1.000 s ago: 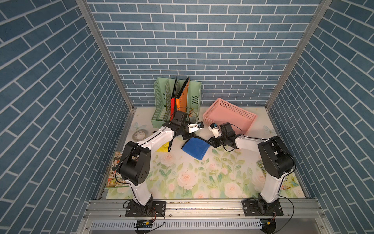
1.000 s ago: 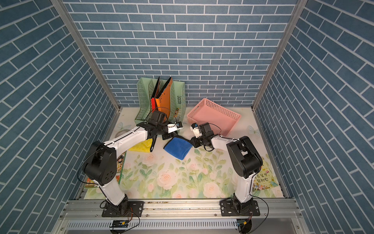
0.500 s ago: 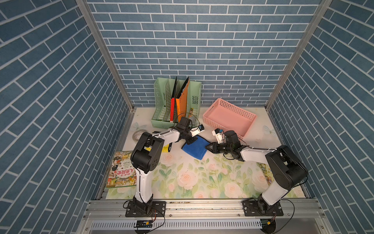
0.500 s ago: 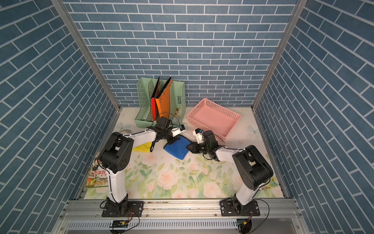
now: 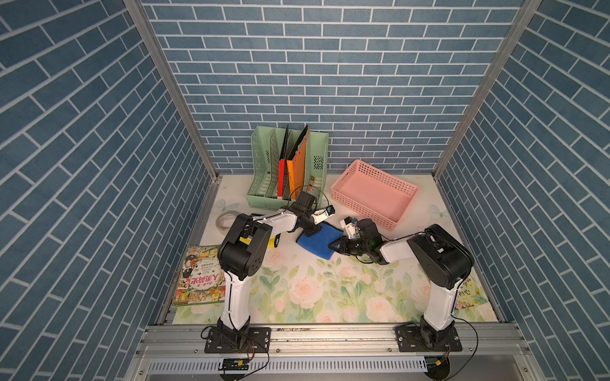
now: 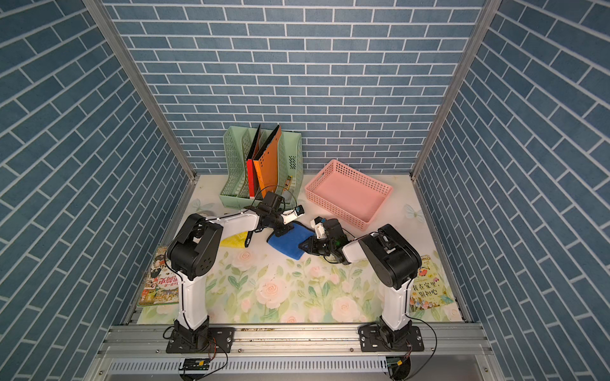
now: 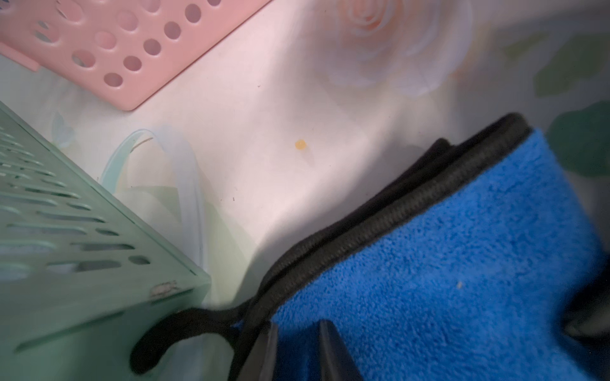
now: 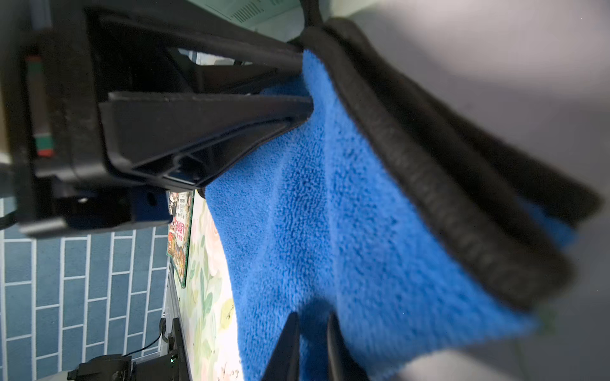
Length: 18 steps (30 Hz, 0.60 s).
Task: Fold the square dishcloth
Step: Smooth out the cleaning item at the center of the board.
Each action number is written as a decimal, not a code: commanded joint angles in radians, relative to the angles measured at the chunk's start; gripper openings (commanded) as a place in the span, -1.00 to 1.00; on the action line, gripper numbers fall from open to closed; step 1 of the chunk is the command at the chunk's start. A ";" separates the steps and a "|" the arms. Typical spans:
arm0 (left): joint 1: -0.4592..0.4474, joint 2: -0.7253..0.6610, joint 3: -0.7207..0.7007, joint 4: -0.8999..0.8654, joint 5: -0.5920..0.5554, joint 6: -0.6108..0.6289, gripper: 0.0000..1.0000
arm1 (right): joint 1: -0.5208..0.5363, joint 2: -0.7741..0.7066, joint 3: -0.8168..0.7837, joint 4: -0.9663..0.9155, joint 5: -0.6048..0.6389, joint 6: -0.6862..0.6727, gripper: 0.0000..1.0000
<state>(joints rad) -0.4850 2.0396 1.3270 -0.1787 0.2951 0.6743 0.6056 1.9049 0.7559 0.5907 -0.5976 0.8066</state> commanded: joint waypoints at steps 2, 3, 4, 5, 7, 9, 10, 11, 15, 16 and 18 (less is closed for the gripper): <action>0.004 -0.016 0.040 -0.061 -0.014 0.002 -0.31 | -0.010 0.005 -0.003 -0.069 0.089 0.025 -0.63; 0.010 -0.038 0.051 -0.078 0.009 -0.002 -0.24 | -0.008 -0.023 -0.003 -0.074 0.089 0.024 -0.61; 0.020 -0.071 0.062 -0.093 0.036 -0.010 -0.19 | -0.006 -0.059 -0.002 -0.080 0.085 0.023 -0.59; 0.028 -0.105 0.070 -0.110 0.061 -0.016 -0.14 | -0.003 -0.093 0.005 -0.091 0.081 0.020 -0.58; 0.041 -0.173 0.069 -0.138 0.086 -0.019 0.00 | 0.003 -0.154 0.028 -0.118 0.069 0.012 -0.52; 0.048 -0.229 0.051 -0.169 0.088 -0.020 0.08 | 0.009 -0.178 0.067 -0.138 0.055 0.010 -0.51; 0.056 -0.256 0.035 -0.181 0.092 -0.026 0.09 | 0.012 -0.177 0.085 -0.140 0.047 0.012 -0.50; 0.064 -0.276 0.014 -0.190 0.102 -0.040 0.10 | 0.014 -0.170 0.102 -0.130 0.039 0.019 -0.51; 0.098 -0.330 -0.083 -0.207 0.139 -0.069 0.11 | 0.015 -0.097 0.172 -0.100 0.020 0.041 -0.51; 0.101 -0.336 -0.107 -0.211 0.141 -0.065 0.11 | 0.014 -0.062 0.193 -0.097 0.017 0.043 -0.51; 0.101 -0.344 -0.155 -0.208 0.138 -0.056 0.10 | 0.011 0.009 0.234 -0.088 0.010 0.055 -0.53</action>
<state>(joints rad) -0.3901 1.6688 1.2469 -0.3092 0.4068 0.6292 0.6151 1.8221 0.9565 0.5076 -0.5751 0.8341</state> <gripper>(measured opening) 0.553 0.241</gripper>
